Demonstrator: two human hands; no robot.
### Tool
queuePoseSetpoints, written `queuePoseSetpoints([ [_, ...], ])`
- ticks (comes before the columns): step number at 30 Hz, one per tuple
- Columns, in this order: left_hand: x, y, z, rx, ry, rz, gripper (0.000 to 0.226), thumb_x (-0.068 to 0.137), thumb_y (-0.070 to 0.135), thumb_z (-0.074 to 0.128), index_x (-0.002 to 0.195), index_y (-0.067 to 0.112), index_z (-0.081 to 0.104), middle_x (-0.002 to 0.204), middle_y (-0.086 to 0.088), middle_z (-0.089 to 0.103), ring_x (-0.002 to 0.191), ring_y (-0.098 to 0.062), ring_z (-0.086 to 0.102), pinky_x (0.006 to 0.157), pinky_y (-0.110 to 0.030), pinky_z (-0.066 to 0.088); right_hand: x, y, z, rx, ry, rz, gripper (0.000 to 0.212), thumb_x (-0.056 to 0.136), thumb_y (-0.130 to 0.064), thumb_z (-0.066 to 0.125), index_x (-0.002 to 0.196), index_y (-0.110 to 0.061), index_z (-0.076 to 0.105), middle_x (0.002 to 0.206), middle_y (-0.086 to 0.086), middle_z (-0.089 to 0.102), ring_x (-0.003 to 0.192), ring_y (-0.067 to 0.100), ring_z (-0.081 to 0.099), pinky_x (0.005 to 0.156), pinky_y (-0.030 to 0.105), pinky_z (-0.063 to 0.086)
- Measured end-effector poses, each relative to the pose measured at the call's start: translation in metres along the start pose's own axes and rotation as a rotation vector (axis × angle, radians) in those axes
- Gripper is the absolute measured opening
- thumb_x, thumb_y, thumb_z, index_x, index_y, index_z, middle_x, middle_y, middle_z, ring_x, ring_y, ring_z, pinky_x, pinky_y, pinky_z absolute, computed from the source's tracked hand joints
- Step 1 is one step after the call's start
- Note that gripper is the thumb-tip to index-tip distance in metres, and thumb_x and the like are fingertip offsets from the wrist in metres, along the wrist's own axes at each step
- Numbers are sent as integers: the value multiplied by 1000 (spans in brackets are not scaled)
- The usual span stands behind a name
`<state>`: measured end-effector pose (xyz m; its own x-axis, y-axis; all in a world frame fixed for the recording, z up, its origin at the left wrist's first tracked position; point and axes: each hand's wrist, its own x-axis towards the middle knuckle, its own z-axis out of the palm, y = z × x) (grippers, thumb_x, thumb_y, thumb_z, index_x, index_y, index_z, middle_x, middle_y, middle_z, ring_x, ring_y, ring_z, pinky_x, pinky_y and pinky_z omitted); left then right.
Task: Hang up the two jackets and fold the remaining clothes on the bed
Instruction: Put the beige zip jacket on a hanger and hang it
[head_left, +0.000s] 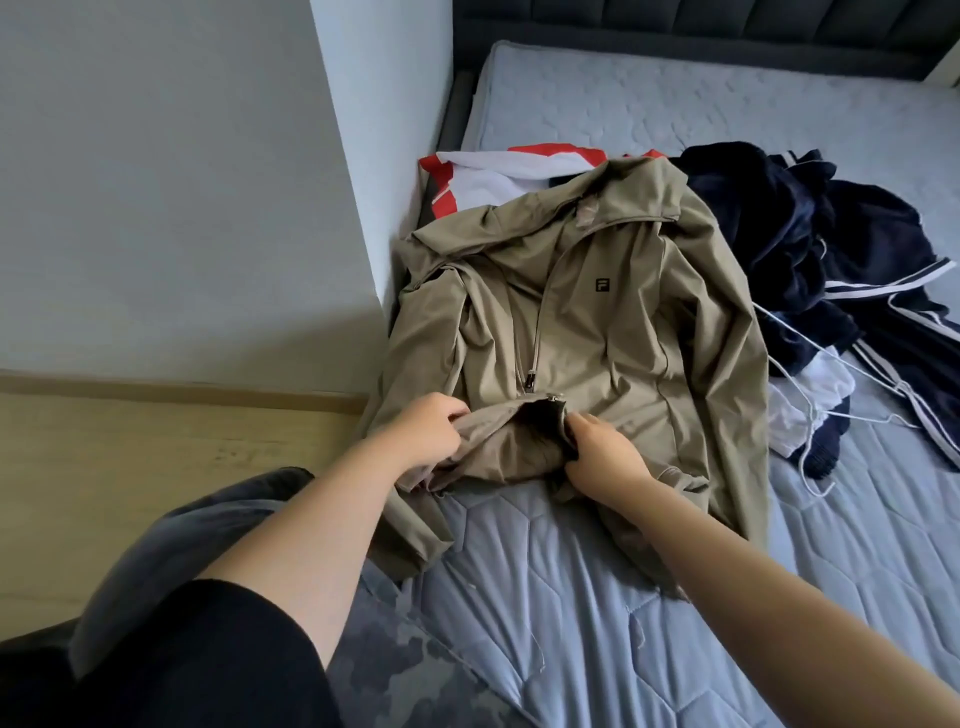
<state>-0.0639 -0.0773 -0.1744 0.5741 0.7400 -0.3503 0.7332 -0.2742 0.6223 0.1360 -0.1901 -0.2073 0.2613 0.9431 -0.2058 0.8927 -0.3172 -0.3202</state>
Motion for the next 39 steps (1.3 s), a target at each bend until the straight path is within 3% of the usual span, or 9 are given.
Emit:
queuePoseSetpoints([
  [4,-6,-4,-28,-468,207,-55,45,71,-10,40,64,26,66,62,5,60,64,-13,50,53,-16,37,4,5,-25,258,-15,35,11,70,5,52,75,-4,54,75,11,59,80,29,56,63,32,34],
  [9,-17,0,-9,102,241,90,19,77,23,58,94,29,62,90,7,64,84,-20,58,63,-26,42,2,5,-57,476,-41,69,5,77,-2,60,77,3,61,68,8,57,72,16,52,62,23,38],
  [16,-26,25,60,424,421,207,93,74,65,52,147,24,12,139,-2,38,130,-22,35,106,-49,28,-3,-3,-72,594,-44,32,4,77,-10,72,79,-9,69,71,4,64,67,9,57,67,24,45],
  [19,-25,17,65,562,308,147,103,78,49,61,148,28,-11,139,-5,38,125,-25,40,104,-48,29,-3,-1,-85,172,-237,-53,22,72,-6,69,66,-23,56,67,-7,57,68,9,55,63,20,43],
  [22,-20,8,49,425,287,55,99,83,12,53,145,34,-21,114,-7,60,84,-24,58,71,-35,45,0,11,-96,-463,-218,19,21,76,-3,53,92,-16,58,98,3,60,99,25,59,75,32,46],
  [28,-7,-8,1,201,641,-63,48,85,6,53,131,17,50,120,-9,55,105,-31,53,77,-38,44,9,41,-112,-474,566,125,17,79,3,51,94,2,58,104,24,53,100,40,48,82,48,36],
  [32,-4,-23,-8,102,522,-397,28,89,16,53,115,9,60,117,-14,54,106,-35,53,78,-38,43,10,38,-98,-500,525,270,36,78,-1,54,115,-3,53,122,23,46,115,40,41,99,50,29],
  [36,-2,-22,-6,5,401,-306,24,95,24,45,84,9,61,101,-17,63,98,-38,57,69,-33,39,-10,-5,-61,-339,590,-324,39,63,2,68,102,2,64,101,21,61,95,38,59,85,45,46],
  [39,-6,-11,-6,-31,444,-102,29,95,19,47,68,13,47,95,-20,62,93,-39,55,67,-34,34,-34,-33,-27,-124,249,-517,18,78,-21,65,85,-4,61,79,12,61,74,32,59,66,37,48],
])
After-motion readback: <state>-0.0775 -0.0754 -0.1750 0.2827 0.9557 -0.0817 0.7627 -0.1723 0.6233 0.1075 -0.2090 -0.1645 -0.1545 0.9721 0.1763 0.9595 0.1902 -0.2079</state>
